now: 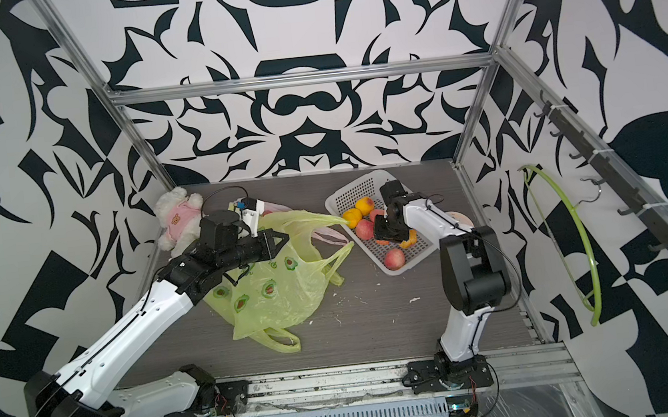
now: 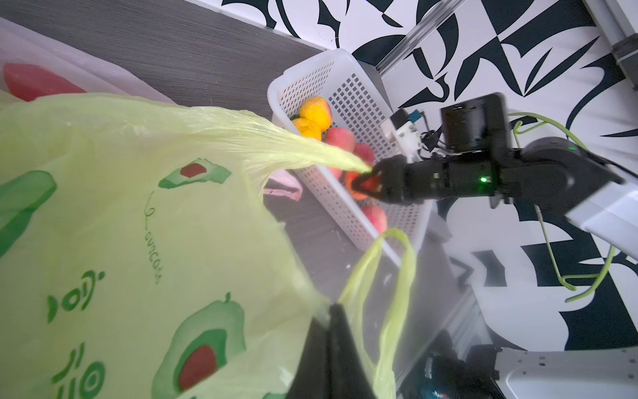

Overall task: Place the peach into a plastic bag & tie a knot
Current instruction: Pick up the peach from the basket, then place the peach in the plastic bag.

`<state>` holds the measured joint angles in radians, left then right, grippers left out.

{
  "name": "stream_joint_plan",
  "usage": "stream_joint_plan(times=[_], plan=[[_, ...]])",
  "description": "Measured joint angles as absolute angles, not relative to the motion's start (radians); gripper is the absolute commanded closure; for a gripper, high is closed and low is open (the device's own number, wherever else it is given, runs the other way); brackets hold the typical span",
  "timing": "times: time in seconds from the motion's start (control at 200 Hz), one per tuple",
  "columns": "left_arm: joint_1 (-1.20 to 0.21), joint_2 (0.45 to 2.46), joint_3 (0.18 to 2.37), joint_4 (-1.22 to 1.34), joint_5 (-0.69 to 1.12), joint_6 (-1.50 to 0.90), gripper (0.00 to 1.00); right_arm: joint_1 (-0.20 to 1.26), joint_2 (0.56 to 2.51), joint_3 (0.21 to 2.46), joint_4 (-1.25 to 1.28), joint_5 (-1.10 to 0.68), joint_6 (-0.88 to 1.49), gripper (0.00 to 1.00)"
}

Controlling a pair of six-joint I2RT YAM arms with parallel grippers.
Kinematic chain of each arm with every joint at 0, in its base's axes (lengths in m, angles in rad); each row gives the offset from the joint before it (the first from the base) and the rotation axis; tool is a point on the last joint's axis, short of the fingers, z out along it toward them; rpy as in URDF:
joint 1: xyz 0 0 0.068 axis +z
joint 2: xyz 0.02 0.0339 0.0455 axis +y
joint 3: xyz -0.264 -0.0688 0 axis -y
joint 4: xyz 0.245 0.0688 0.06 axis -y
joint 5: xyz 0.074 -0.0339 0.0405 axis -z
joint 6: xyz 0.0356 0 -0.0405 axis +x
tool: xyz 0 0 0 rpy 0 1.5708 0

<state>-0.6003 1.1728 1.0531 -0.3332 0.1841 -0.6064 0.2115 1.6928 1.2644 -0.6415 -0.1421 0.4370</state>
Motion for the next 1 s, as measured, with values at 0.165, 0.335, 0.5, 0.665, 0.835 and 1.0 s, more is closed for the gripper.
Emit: stream_joint_plan(times=[0.165,0.335,0.5,0.665,0.835,1.0], plan=[[-0.6,1.175,1.053,-0.332,0.189,-0.606,1.0,0.258,1.473,1.262,-0.645,-0.194,0.452,0.76],[-0.6,1.176,1.04,-0.307,0.205,-0.61,1.0,0.418,1.415,1.276,-0.638,-0.278,0.486,0.77],[-0.599,1.179,1.036,-0.29,0.224,-0.618,1.0,0.566,1.496,1.313,-0.596,-0.358,0.542,0.74],[-0.599,1.174,1.02,-0.253,0.239,-0.635,1.0,0.628,1.641,1.39,-0.554,-0.462,0.6,0.55],[-0.599,1.142,0.985,-0.228,0.241,-0.653,1.0,0.652,1.749,1.423,-0.477,-0.619,0.656,0.18],[-0.599,1.111,0.964,-0.207,0.24,-0.665,1.0,0.642,1.731,1.399,-0.423,-0.71,0.698,0.22]])
